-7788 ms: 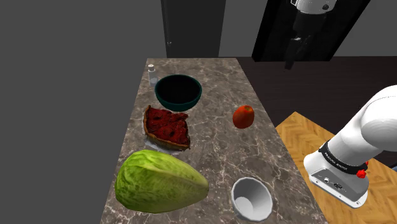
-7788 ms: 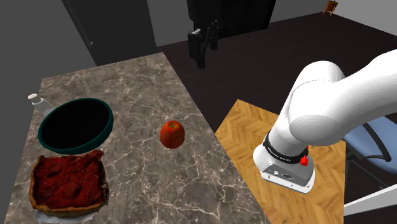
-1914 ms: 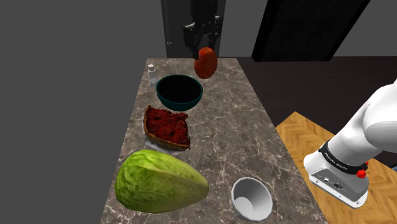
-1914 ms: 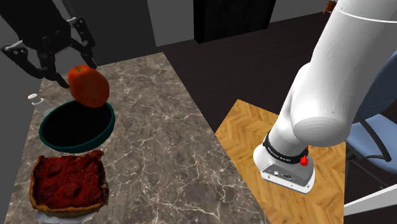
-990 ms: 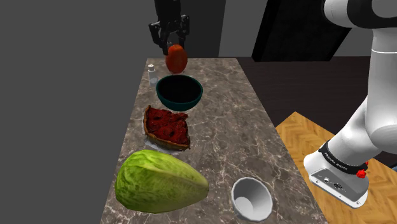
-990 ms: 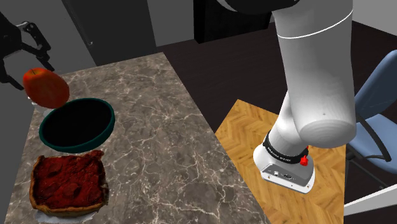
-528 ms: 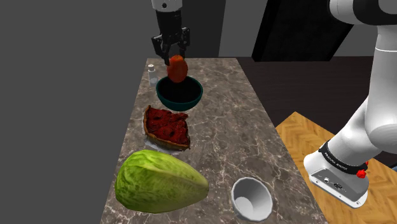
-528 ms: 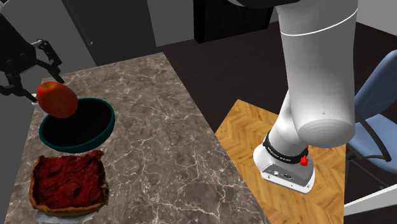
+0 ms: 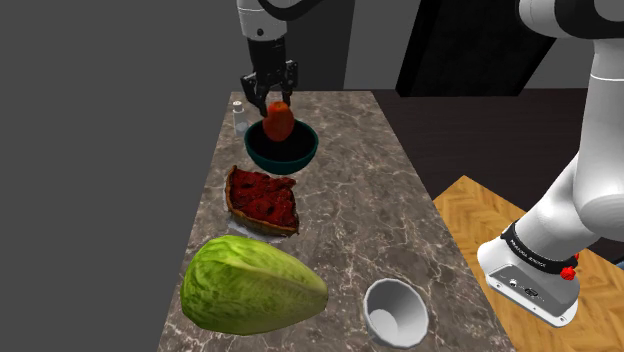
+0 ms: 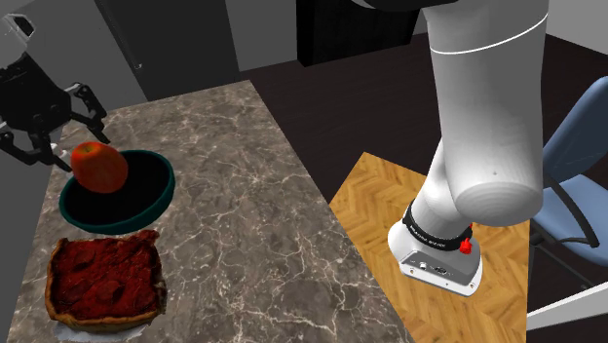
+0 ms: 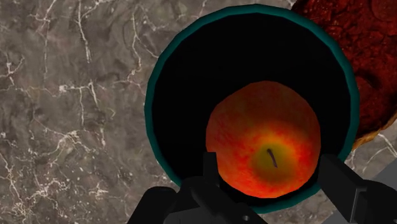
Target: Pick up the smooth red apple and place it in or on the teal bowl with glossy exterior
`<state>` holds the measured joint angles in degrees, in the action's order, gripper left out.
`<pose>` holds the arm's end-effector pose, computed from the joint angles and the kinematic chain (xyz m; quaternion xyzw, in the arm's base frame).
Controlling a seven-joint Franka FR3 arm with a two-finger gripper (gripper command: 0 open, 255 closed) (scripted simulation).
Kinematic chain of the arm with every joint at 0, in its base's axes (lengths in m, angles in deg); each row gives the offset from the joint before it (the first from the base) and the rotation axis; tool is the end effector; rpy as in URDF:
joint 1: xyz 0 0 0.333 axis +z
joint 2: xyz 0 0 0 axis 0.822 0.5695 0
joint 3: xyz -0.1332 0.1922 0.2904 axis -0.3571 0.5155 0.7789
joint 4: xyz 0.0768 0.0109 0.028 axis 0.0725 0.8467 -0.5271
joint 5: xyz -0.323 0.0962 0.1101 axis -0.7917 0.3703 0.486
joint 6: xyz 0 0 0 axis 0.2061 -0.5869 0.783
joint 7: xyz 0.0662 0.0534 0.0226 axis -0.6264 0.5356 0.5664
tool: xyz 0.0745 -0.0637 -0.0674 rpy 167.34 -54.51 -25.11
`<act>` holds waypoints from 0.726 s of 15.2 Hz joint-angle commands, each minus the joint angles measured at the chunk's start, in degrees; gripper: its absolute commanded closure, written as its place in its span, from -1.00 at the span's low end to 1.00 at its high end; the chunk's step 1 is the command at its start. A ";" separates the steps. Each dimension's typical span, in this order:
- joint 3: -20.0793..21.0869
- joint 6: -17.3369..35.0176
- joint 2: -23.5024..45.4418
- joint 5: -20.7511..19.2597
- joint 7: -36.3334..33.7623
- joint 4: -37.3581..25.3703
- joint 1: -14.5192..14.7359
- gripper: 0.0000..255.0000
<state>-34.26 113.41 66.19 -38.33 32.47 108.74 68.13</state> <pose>0.5890 0.3247 0.5103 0.9984 0.0481 -0.0179 0.0243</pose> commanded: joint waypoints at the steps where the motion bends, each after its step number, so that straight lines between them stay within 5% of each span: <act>1: -0.05 0.23 0.13 -0.06 -0.05 0.28 -0.02 1.00; 6: -0.05 0.23 0.13 -0.06 -0.05 0.27 -0.02 1.00; 7: -0.06 0.29 0.18 -0.08 -0.04 0.27 -0.03 -1.00; 11: -0.06 0.23 0.25 -0.10 -0.07 0.15 0.02 -1.00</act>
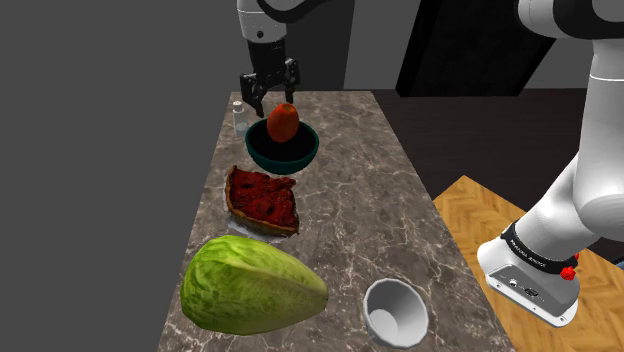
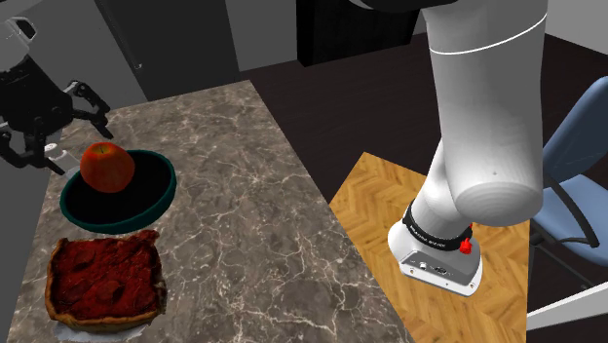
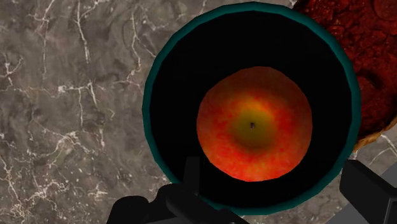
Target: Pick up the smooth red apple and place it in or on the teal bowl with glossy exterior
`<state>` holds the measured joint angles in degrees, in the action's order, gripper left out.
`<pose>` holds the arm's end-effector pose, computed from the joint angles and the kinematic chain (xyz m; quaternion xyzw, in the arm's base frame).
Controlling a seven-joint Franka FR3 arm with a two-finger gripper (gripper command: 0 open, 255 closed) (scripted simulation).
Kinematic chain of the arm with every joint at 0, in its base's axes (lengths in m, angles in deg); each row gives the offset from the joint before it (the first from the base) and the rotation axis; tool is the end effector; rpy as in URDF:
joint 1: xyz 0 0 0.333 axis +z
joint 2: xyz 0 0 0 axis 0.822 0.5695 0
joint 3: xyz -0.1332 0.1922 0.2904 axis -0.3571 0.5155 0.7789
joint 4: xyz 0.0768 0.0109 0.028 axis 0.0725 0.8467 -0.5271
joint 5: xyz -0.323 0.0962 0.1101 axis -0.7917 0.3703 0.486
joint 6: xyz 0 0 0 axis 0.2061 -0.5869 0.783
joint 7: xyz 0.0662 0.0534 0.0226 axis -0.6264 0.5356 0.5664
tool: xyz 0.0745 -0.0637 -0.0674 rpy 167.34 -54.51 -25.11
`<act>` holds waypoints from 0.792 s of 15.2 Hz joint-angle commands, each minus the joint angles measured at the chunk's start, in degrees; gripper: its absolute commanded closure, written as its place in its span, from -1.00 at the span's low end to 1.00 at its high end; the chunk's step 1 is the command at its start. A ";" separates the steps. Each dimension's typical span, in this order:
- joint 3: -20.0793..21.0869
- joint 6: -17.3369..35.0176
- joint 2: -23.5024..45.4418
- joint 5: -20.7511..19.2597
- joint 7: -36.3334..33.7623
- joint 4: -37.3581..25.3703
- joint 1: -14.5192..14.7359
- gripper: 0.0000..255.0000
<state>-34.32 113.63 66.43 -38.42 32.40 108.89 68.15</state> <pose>0.5900 0.3247 0.5067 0.9984 0.0477 -0.0190 0.0252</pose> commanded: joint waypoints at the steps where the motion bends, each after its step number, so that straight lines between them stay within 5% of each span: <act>1: 0.01 0.00 -0.11 0.03 0.02 0.12 -0.04 -1.00; 5: 0.10 -7.96 1.08 -0.20 0.39 -9.09 1.33 -1.00; 12: 0.10 -7.96 1.08 -0.19 0.39 -9.09 1.34 -1.00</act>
<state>-34.22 105.70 67.51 -38.61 32.79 99.81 69.48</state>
